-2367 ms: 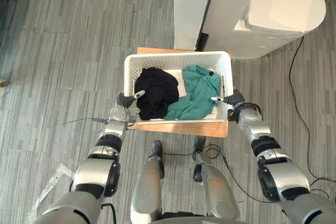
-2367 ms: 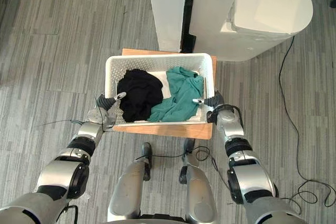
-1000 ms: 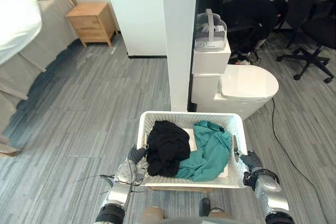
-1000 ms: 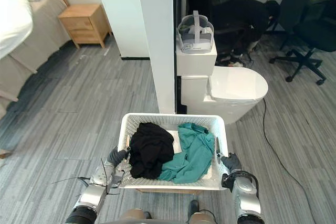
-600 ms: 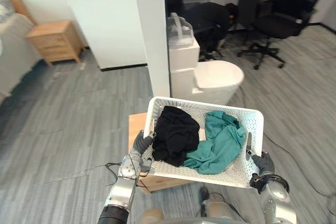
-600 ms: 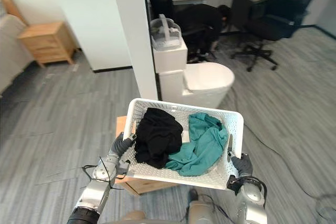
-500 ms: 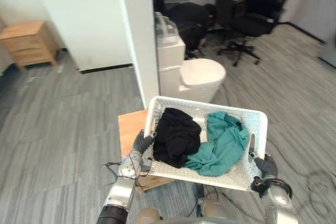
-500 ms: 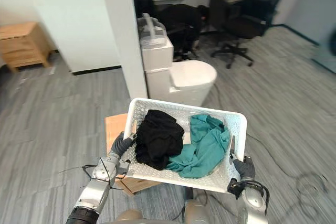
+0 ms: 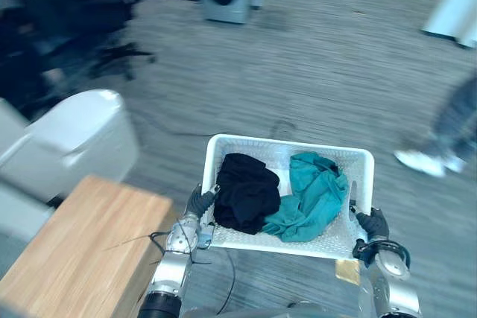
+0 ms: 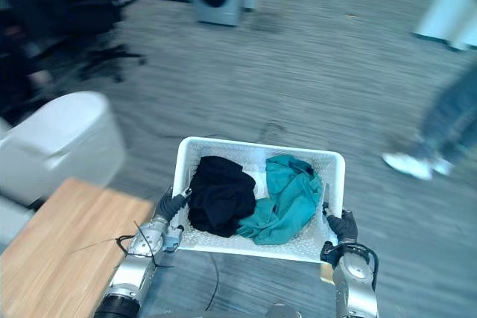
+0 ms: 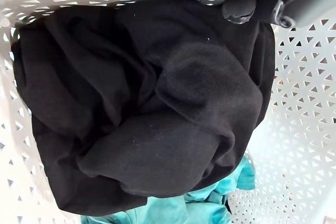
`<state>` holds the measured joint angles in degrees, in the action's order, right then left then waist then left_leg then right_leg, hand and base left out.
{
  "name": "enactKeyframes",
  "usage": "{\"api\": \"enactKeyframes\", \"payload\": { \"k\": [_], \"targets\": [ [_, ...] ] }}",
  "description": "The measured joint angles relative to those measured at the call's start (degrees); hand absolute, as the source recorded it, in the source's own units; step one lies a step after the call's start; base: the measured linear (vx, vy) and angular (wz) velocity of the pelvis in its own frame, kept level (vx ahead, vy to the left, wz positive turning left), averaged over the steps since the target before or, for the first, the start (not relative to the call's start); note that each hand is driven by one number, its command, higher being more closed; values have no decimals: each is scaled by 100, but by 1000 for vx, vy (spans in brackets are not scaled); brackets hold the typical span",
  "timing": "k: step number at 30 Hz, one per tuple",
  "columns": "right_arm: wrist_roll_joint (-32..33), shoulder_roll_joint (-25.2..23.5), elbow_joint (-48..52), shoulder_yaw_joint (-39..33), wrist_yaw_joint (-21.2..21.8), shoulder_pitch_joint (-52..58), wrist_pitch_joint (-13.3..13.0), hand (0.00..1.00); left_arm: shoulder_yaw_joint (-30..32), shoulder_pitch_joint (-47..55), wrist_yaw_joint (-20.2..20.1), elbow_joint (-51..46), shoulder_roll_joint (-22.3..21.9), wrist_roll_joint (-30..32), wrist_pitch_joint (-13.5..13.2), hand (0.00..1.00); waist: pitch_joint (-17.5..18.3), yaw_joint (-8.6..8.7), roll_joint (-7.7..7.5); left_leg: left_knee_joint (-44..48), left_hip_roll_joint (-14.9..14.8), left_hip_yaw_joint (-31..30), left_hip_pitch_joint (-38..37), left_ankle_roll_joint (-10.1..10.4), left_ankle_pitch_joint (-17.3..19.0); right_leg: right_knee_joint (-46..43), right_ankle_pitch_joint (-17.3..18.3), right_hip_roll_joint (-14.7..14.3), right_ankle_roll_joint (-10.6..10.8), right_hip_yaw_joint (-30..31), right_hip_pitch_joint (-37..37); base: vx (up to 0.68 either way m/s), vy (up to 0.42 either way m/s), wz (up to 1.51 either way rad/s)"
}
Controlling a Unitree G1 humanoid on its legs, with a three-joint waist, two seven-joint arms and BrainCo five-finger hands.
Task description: Pick up the laundry basket with both hands and put the clothes into the washing machine.
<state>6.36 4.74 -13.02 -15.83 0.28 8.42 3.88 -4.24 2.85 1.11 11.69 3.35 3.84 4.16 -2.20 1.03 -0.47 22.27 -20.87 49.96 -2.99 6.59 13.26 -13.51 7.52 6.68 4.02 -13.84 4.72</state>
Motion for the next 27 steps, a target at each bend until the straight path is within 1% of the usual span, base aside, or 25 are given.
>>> {"api": "enactKeyframes", "payload": {
  "k": [1,2,3,4,5,6,7,8,9,10,11,12,13,14,15,16,17,18,19,20,21,22,23,25,27],
  "targets": [
    [-14,-46,-11,23,1,105,0,100,2,69,-24,21,18,-32,9,100,-3,61,82,475,-443,35,-116,130,80,126,-38,-365,-92,211,-110,157,-244,-142],
    [-18,-109,-20,64,4,138,0,100,62,159,-31,23,47,-92,10,100,-21,52,128,1265,-997,-47,-125,83,53,160,-5,-700,-209,488,-180,178,-233,-149],
    [-16,-107,-19,108,10,157,-3,100,101,199,-34,26,44,-98,10,100,-54,40,169,1746,-1303,-172,-70,-148,-31,160,19,-864,-268,633,-245,172,-175,-157],
    [-17,-105,-20,157,12,235,-4,100,127,307,-66,39,43,-101,10,100,-138,-25,248,2688,-1777,-685,163,-929,-457,158,57,-1114,-396,934,-434,194,-136,-138],
    [-17,-95,-19,211,18,329,-1,100,141,456,-97,54,35,-156,7,100,-166,-48,236,3369,-1858,-1599,532,-1566,-1082,184,117,-1206,-508,1148,-644,192,-99,-123],
    [-21,-76,-17,236,21,380,-3,100,141,524,-107,89,33,-218,0,100,-180,-38,246,3676,-1691,-2193,816,-1418,-1090,185,160,-1207,-574,1271,-713,199,-15,-92],
    [-61,53,-9,234,21,395,6,100,140,596,-114,179,-115,-286,-1,100,-298,-74,272,4237,-783,-3386,1524,-929,-701,164,325,-1129,-718,1510,-816,210,78,-57],
    [-81,94,-14,238,34,391,10,100,140,628,-114,183,-147,-299,0,100,-369,-132,283,4285,-333,-3718,1722,-723,-532,170,374,-1064,-723,1633,-867,242,162,-77],
    [-97,146,-51,273,129,401,44,100,148,714,-106,181,-153,-310,4,100,-430,-245,259,3946,467,-4092,1999,-385,-264,182,413,-889,-664,1753,-936,204,173,-69],
    [-102,145,-103,342,163,403,44,100,152,760,-101,183,-113,-331,6,100,-441,-309,238,3403,678,-3962,2142,-428,-184,242,430,-791,-570,1810,-1007,218,168,-62],
    [-101,134,-143,380,173,405,49,100,170,763,-109,194,-29,-348,8,100,-465,-332,240,2767,681,-3749,2276,-444,-178,352,449,-745,-537,1826,-1129,258,145,-27],
    [-97,116,-142,414,176,412,52,100,189,763,-108,194,9,-354,7,100,-471,-329,233,1679,695,-3556,2384,-443,-223,435,530,-658,-429,1837,-1204,273,148,-5],
    [-92,136,-135,429,177,412,44,100,202,762,-107,190,-7,-363,7,100,-473,-319,244,1133,712,-3535,2420,-409,-246,449,595,-623,-402,1834,-1244,397,247,5],
    [-72,175,-159,415,176,366,31,100,212,749,-105,191,-16,-379,10,100,-492,-318,204,84,883,-3664,2446,-176,-678,353,868,-428,-239,1837,-1312,376,250,7],
    [-72,186,-202,415,170,323,28,100,211,756,-91,191,-34,-378,12,100,-506,-319,135,-40,1008,-3656,2396,-93,-994,300,999,-307,-218,1870,-1339,497,342,8],
    [-74,194,-226,416,160,249,25,100,214,742,-65,174,-65,-379,10,100,-503,-320,28,-50,1258,-3647,2392,-255,-1332,228,1206,-104,-240,1901,-1337,359,257,10],
    [-78,194,-262,425,156,162,14,100,242,725,-33,99,-90,-378,12,100,-473,-314,-68,251,1539,-3644,2462,-536,-1109,211,1391,129,-340,1900,-1346,497,289,10],
    [-83,252,-399,460,168,67,-25,100,280,782,31,-2,-154,-375,16,100,-462,-301,-142,457,1771,-3651,2485,-890,-698,-427,1341,311,-214,1879,-1185,415,224,12],
    [-157,262,-489,459,203,-65,-23,100,294,822,55,-4,-184,-365,19,100,-462,-283,-142,559,1885,-3577,2401,-1068,-536,-1419,1242,437,-48,1873,-795,633,358,5],
    [-222,250,-593,459,253,-101,-23,100,330,879,53,-7,-176,-360,32,100,-489,-256,-181,545,2083,-3486,2094,-1144,-272,-2793,812,639,214,1861,-295,643,391,11],
    [-250,206,-701,514,285,-141,-15,100,382,953,53,-15,-135,-328,46,100,-526,-199,-242,375,2303,-3430,1615,-1230,-98,-4079,459,746,156,1872,90,666,388,6],
    [-252,174,-711,518,341,-141,-15,100,409,998,56,-15,-119,-325,48,100,-544,-176,-213,288,2373,-3455,1366,-1275,-31,-4556,471,723,149,1871,231,576,287,4],
    [-254,115,-703,523,356,-78,-16,100,411,1075,49,-72,-83,-318,50,100,-558,-181,-113,29,2465,-3510,842,-1299,78,-5146,479,579,140,1790,473,448,209,0],
    [-253,-59,-425,520,345,122,-20,100,363,1146,44,-415,1,-288,54,100,-559,-164,-77,-541,2616,-3670,180,-1295,104,-5318,592,346,27,1585,990,546,186,27],
    [-250,-222,66,419,345,286,-53,100,309,1130,48,-715,128,-289,31,100,-564,-12,-62,-858,2650,-3945,-202,-1214,219,-4617,804,114,0,1285,1575,542,102,70]
  ]
}}
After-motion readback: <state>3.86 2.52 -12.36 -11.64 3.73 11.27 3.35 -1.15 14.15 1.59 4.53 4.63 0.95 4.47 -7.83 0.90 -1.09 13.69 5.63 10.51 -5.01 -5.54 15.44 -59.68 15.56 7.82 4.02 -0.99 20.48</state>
